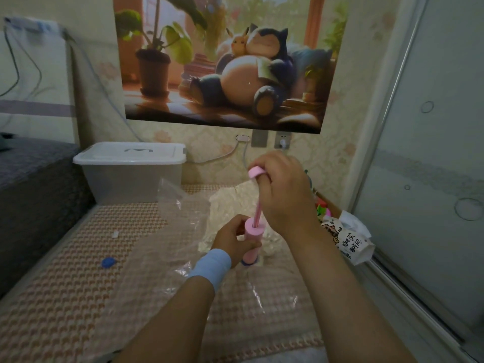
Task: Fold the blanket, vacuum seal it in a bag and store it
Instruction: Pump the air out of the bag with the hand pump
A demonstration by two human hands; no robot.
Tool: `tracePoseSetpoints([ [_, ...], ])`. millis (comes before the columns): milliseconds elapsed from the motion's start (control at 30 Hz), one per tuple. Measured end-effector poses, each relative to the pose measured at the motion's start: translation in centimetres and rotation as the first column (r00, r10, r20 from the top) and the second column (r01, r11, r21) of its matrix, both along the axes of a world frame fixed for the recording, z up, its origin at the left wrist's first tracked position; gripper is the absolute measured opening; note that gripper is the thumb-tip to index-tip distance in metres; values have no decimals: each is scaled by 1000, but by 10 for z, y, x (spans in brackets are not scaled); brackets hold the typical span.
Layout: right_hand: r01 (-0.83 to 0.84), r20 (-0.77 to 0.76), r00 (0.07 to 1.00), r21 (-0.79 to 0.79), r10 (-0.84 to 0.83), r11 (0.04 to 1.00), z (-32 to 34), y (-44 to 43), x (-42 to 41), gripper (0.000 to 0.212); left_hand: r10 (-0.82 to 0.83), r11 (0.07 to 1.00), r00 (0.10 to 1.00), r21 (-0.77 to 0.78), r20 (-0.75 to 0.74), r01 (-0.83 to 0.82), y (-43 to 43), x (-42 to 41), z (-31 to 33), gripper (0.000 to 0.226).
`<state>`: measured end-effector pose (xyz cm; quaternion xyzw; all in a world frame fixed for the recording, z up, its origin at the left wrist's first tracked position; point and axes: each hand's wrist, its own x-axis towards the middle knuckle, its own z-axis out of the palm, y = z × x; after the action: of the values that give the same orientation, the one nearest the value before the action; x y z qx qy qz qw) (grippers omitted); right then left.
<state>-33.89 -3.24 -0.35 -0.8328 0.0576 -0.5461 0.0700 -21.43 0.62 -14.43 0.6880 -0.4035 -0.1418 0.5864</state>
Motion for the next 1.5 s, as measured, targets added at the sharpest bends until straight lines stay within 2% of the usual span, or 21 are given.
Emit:
tracePoseSetpoints([
  [67, -13, 55, 998, -24, 14, 1000, -1, 0, 1, 19, 4, 1000, 1000, 17, 0, -4, -1, 0, -1, 40],
  [133, -17, 36, 999, 1, 17, 1000, -21, -9, 7, 19, 6, 1000, 1000, 13, 14, -7, 0, 0, -2, 39],
  [200, -20, -130, 991, 20, 23, 1000, -51, -19, 14, 19, 17, 1000, 1000, 3, 6, -17, 1, -1, -2, 37],
  [267, 12, -384, 923, 99, 27, 995, -79, -25, 19, 21, 30, 1000, 999, -7, -22, -30, 2, -3, 0, 43],
  [333, 98, -513, 858, 185, 11, 978, -86, -28, 20, 22, 35, 999, 999, -8, -10, -35, 3, -5, 2, 47],
  [433, 64, -449, 892, 236, 50, 970, -67, -27, 15, 19, 15, 1000, 1000, -11, 7, -15, 4, -5, 2, 43],
  [500, 14, -308, 950, 203, 50, 979, -44, -22, 10, 15, 7, 1000, 999, -4, 37, -7, 2, -4, 1, 35],
  [600, -36, -77, 996, 126, 46, 991, -14, -9, 1, 15, -5, 1000, 999, 6, 45, 5, 0, 0, -1, 38],
  [700, -50, 11, 999, 51, 49, 997, -7, -2, 5, 17, 6, 1000, 999, 17, 37, -7, 0, 2, -2, 39],
  [767, -16, -28, 999, 74, 18, 997, -29, -7, 14, 16, 2, 1000, 999, 27, 41, -3, 1, 2, -2, 37],
  [800, 5, -97, 995, 82, 3, 997, -43, -12, 18, 16, 7, 1000, 999, 29, 42, -8, 1, 2, -2, 35],
  [900, 84, -450, 893, 160, -3, 984, -85, -26, 22, 15, 23, 1000, 1000, 10, 2, -23, 1, -1, -1, 32],
  [933, 111, -506, 863, 188, -1, 976, -91, -27, 21, 14, 29, 1000, 1000, 2, 5, -29, 1, -2, 0, 31],
  [1033, 84, -461, 888, 183, 10, 979, -81, -22, 19, 22, 27, 1000, 999, -2, -37, -27, 3, -3, 2, 32],
  [1133, 12, -237, 971, 127, 19, 992, -43, -13, 12, 25, 10, 1000, 1000, 19, 29, -10, 2, 2, 0, 33],
  [1200, 20, -91, 996, 79, -13, 997, -15, -7, 3, 24, -6, 1000, 999, 20, 32, 6, 1, 2, -1, 36],
  [1267, 6, -11, 1000, 27, -6, 1000, -1, 1, 0, 24, 5, 1000, 999, 23, 40, -6, 0, -1, -1, 38],
  [1400, -15, -42, 999, 24, 16, 1000, -25, -4, 14, 22, 38, 999, 998, 36, 56, -40, 4, -5, 3, 37],
  [1500, 10, -259, 965, 160, 33, 987, -72, -30, 23, 17, 31, 998, 999, 57, 42, -33, 4, -5, 7, 35],
])
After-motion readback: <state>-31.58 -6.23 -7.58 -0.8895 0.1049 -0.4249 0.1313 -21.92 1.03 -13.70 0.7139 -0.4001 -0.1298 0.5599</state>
